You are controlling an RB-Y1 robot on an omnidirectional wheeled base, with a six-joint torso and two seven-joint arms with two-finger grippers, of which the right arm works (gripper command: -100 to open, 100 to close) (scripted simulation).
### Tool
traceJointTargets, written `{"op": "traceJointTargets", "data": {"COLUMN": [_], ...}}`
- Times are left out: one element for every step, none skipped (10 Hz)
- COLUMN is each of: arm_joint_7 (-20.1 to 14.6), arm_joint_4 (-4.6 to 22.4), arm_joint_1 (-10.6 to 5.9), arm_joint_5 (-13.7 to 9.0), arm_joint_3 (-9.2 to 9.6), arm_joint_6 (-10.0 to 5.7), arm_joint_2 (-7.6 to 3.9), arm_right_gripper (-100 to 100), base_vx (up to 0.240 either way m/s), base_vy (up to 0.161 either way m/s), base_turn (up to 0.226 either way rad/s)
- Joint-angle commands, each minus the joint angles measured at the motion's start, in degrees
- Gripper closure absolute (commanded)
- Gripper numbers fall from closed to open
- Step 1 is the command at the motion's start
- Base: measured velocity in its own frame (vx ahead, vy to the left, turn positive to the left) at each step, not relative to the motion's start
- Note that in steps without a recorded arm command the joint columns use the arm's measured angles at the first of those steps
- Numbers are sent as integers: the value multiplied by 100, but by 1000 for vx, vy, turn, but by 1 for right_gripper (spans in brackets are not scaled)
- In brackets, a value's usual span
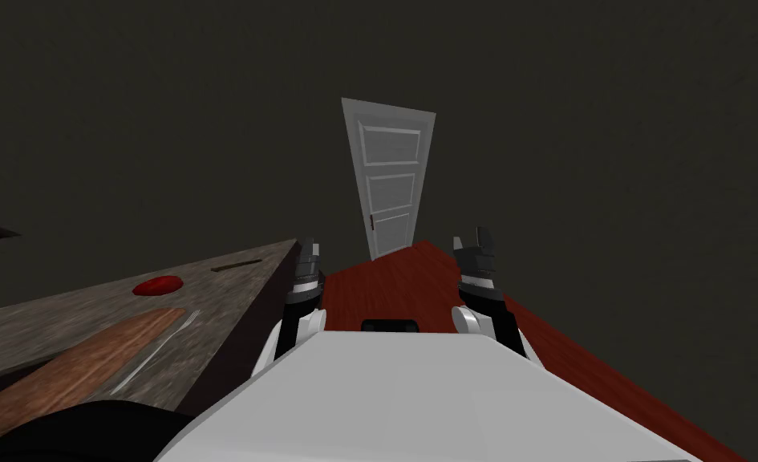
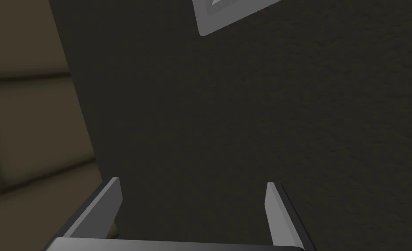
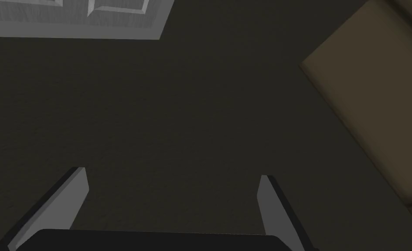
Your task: Pull the door open
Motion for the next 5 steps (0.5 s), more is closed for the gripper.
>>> {"op": "traceJointTargets", "data": {"arm_joint_7": [-135, -192, -307, -364, -523], "arm_joint_4": [168, 239, 381, 453, 650], "arm_joint_1": [-65, -93, -149, -177, -254], "arm_joint_5": [-73, -104, -167, -198, -284], "arm_joint_3": [4, 6, 9, 11, 15], "arm_joint_6": [-41, -59, -94, -112, -161], "arm_joint_2": [-54, -74, -114, -134, -181], "arm_right_gripper": [-100, -100, -100, -100, -100], "base_vx": [-42, 85, 120, 123, 117], "base_vy": [-4, -7, -9, 15, 10], "base_turn": [129, 109, 107, 98, 124]}}
